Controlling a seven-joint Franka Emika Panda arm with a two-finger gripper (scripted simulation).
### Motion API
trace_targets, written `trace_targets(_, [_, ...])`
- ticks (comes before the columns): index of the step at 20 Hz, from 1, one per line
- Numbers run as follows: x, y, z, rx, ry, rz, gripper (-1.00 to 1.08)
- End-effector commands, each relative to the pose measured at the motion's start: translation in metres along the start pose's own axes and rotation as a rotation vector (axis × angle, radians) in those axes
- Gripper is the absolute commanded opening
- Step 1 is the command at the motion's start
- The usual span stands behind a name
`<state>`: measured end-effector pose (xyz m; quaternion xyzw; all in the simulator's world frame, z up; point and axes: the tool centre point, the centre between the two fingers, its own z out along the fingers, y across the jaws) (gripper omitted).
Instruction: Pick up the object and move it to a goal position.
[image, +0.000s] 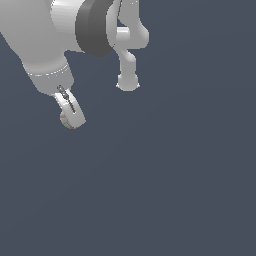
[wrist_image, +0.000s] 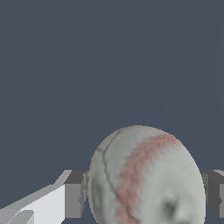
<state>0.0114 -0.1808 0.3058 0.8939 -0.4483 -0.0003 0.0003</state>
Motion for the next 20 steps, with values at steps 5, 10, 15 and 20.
trace_targets(5, [0.028, 0.009, -0.04, 0.001, 0.001, -0.002, -1.0])
trace_targets(10, [0.04, 0.013, -0.058, 0.001, 0.001, -0.002, -1.0])
trace_targets(15, [0.047, 0.015, -0.067, 0.001, 0.001, -0.002, -1.0])
trace_targets(20, [0.049, 0.015, -0.07, 0.001, 0.001, -0.002, -1.0])
